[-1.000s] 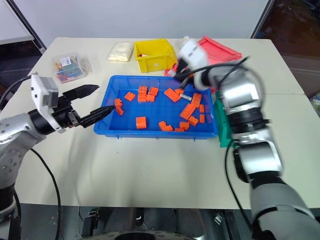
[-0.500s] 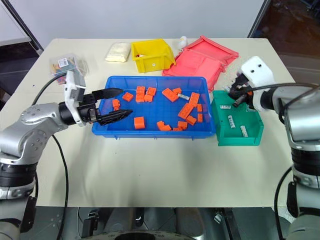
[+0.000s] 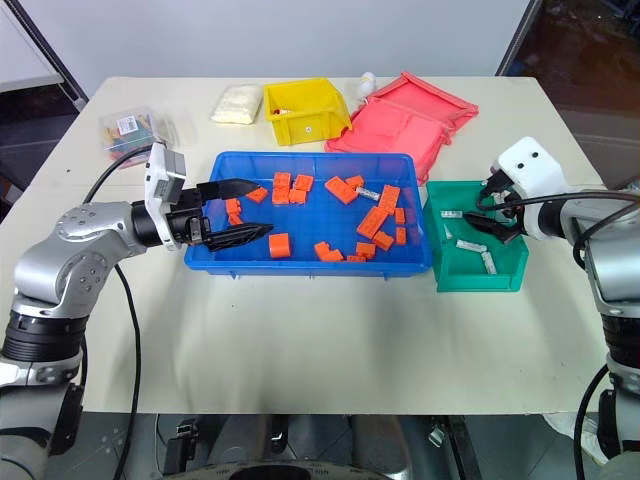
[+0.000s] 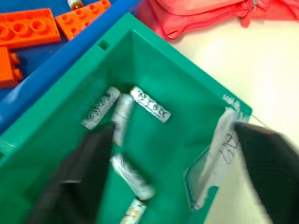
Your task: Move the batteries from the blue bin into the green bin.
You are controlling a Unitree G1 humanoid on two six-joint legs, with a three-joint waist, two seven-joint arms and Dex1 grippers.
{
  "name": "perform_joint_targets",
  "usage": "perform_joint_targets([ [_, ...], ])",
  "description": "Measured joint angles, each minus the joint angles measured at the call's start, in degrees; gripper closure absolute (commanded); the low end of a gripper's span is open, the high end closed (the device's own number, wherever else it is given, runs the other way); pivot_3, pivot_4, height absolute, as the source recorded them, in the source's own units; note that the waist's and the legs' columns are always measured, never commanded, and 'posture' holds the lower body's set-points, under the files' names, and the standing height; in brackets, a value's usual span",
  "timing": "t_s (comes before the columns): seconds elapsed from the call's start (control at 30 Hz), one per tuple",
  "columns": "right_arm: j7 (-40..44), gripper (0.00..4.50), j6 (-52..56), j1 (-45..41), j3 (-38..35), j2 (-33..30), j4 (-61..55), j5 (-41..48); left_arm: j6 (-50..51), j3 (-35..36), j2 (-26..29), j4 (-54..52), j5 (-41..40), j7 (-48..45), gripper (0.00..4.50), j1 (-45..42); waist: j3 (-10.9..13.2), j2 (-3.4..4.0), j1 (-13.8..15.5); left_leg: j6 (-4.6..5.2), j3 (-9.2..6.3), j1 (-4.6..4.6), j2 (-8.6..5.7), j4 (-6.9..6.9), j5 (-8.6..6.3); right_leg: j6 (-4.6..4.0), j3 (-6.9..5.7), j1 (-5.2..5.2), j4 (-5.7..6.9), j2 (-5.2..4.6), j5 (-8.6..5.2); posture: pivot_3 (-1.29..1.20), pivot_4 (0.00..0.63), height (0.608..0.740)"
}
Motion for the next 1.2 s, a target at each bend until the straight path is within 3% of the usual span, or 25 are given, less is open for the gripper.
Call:
perform_joint_targets([
  [0.17, -0.31, 0.01, -1.33, -6.08, 2.72, 1.08, 2.39, 0.25, 0.23, 1.53, 0.34, -1.86, -0.02, 1.11, 0.0, 2.7, 0.0, 0.0, 0.04, 0.0, -0.01, 0.0, 0.01, 0.0, 0.0, 0.0, 0.0, -0.01, 0.01, 0.0, 0.0, 0.0, 0.15, 0.74],
  [0.27, -0.87, 0.01, -1.42, -13.57, 4.4, 7.11, 4.77, 1.51, 0.31, 2.32, 0.57, -2.81, -0.04, 1.57, 0.0, 3.28, 0.0, 0.0, -0.13, 0.0, -0.02, 0.04, 0.02, 0.01, 0.0, 0.0, 0.01, 0.01, 0.05, 0.02, 0.0, 0.0, 0.15, 0.74],
  [0.6, 3.23, 0.01, -17.43, -24.03, 21.72, 18.24, 24.3, -5.0, 1.4, 3.8, 1.5, -4.94, -0.46, 2.84, 0.0, 4.94, 0.0, -0.01, 0.07, -0.01, 0.03, -0.06, -0.1, 0.03, 0.0, 0.01, -0.01, -0.04, 0.01, -0.15, 0.01, 0.0, 0.15, 0.74],
  [0.93, 3.83, 0.01, -29.72, -33.02, 23.24, 28.98, 48.97, -9.88, 2.01, 5.57, 1.38, -10.2, -0.99, 7.33, 0.0, 10.22, 0.0, 0.0, -0.01, -0.01, -0.01, -0.02, -0.04, -0.01, 0.01, 0.0, -0.01, -0.06, 0.08, -0.08, 0.01, 0.0, 0.15, 0.74],
  [1.2, 4.29, 0.01, -35.62, -35.66, 23.69, 31.54, 59.44, -13.56, 2.78, 7.13, 0.9, -14.27, -2.11, 10.79, 0.0, 13.81, 0.0, 0.0, 0.05, -0.03, 0.0, -0.02, -0.07, 0.0, 0.01, 0.0, -0.01, -0.05, 0.09, -0.11, 0.01, 0.0, 0.15, 0.74],
])
